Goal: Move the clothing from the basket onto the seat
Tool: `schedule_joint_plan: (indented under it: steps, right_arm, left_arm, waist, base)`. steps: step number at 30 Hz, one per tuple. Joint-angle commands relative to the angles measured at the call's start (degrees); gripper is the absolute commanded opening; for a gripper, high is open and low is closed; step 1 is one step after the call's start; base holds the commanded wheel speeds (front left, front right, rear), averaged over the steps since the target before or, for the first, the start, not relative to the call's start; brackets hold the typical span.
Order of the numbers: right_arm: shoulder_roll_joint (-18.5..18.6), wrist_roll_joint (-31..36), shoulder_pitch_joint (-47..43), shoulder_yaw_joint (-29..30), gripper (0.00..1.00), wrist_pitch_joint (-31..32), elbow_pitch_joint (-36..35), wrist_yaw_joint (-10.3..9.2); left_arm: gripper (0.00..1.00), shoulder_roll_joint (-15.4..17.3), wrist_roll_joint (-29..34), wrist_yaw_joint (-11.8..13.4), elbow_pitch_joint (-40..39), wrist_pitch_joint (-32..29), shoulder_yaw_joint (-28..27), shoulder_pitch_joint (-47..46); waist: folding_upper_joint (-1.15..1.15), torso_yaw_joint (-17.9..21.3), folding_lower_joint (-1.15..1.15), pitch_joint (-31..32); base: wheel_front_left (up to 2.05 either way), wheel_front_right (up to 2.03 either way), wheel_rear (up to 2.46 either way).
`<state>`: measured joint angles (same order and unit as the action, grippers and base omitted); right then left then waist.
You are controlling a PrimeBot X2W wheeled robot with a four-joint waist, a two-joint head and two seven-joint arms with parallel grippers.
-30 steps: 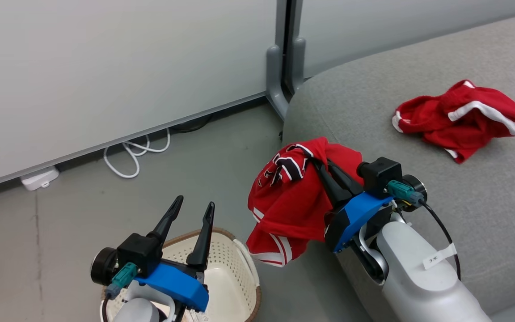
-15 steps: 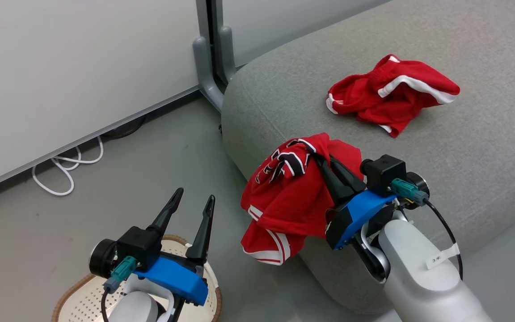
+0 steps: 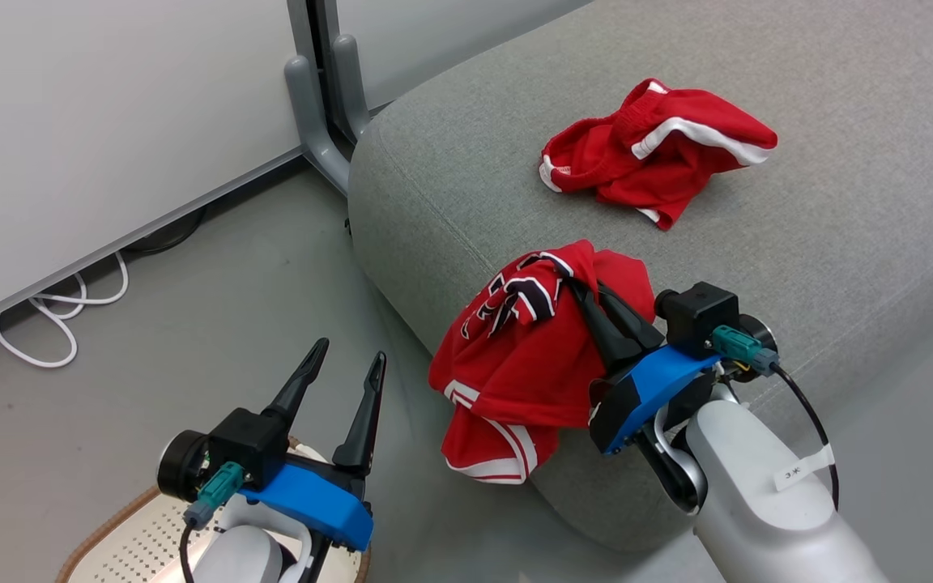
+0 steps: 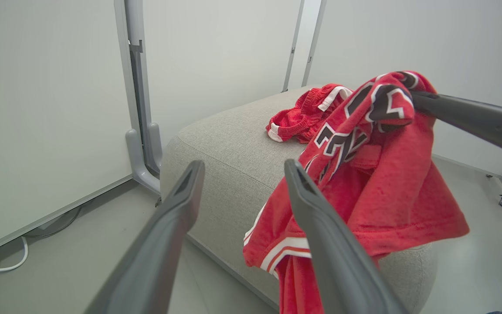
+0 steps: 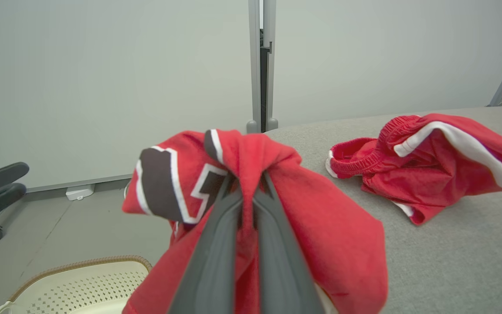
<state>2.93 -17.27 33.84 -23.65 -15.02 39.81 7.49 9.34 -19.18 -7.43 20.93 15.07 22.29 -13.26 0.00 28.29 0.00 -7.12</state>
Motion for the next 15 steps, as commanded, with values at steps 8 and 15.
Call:
schedule_joint_plan:
  steps: [8, 15]
  right_arm:
    - [-0.07, -0.98, 2.92, 1.71, 0.00, -0.20, 0.06, 0.01]
    - [0.53, 0.23, 13.71, 8.14, 0.00, 1.06, 3.36, 0.01]
  left_arm:
    - [1.00, 1.00, 0.35, -0.02, -0.71, 0.15, 0.19, -1.62]
    - [1.00, 2.56, 1.24, -0.03, -2.37, 0.15, 0.61, -3.74]
  waist:
    - [0.00, -0.26, 0.00, -1.64]
    - [0.00, -0.92, 0.00, -6.14]
  base:
    - [0.00, 0.00, 0.00]
    - [0.00, 0.00, 0.00]
